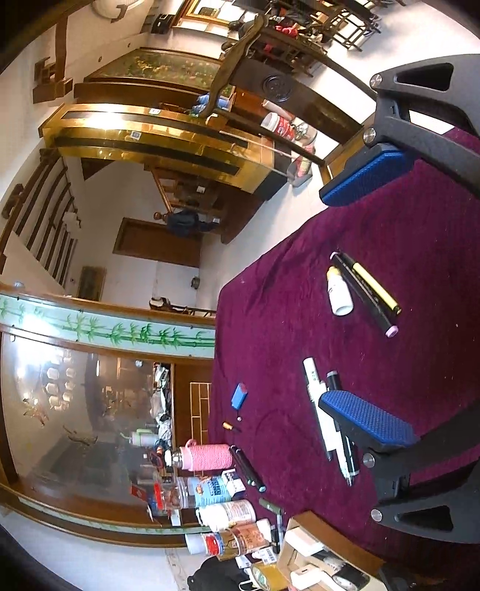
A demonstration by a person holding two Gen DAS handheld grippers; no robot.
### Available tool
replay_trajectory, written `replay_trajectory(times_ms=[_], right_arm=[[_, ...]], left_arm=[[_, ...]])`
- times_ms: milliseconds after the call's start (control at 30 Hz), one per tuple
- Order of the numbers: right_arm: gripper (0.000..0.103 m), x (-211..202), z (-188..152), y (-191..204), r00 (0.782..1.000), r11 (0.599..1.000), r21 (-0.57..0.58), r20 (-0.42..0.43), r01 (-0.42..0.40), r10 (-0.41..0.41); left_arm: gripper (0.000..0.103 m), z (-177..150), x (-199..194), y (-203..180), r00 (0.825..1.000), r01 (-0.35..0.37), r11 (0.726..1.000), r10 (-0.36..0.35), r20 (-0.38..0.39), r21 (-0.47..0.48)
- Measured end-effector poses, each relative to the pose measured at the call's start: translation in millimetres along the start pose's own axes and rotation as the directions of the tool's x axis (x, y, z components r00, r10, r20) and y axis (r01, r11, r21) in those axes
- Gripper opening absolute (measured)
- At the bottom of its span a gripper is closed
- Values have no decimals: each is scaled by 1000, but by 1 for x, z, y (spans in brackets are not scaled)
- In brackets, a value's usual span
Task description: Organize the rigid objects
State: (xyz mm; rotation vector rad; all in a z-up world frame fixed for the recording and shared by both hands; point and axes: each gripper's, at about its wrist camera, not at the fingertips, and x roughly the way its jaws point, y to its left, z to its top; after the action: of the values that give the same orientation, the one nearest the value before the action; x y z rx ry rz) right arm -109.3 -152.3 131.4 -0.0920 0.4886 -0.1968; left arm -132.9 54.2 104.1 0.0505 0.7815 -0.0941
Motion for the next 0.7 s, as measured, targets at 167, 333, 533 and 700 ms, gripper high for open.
replay_trajectory(times_ms=[167,333,533,700], right_arm=[[101,7,-4,-6,1000,1000,7,-25,-4,4],[101,10,-7,-11,999,1000,13,-35,-4,4],[101,15,-8,-19,999,1000,24,-43,-4,5],[101,24,-11,-25,998,1000,31,-59,-5,7]], left_arm=[[82,0,6,-7,1000,8,1000,-8,-16,8],[82,1,13,-15,999,18,1000,-17,-34,15],[82,2,24,-21,998,21,999,-20,-53,25],[82,15,48,-25,999,-6,999,9,-48,54]])
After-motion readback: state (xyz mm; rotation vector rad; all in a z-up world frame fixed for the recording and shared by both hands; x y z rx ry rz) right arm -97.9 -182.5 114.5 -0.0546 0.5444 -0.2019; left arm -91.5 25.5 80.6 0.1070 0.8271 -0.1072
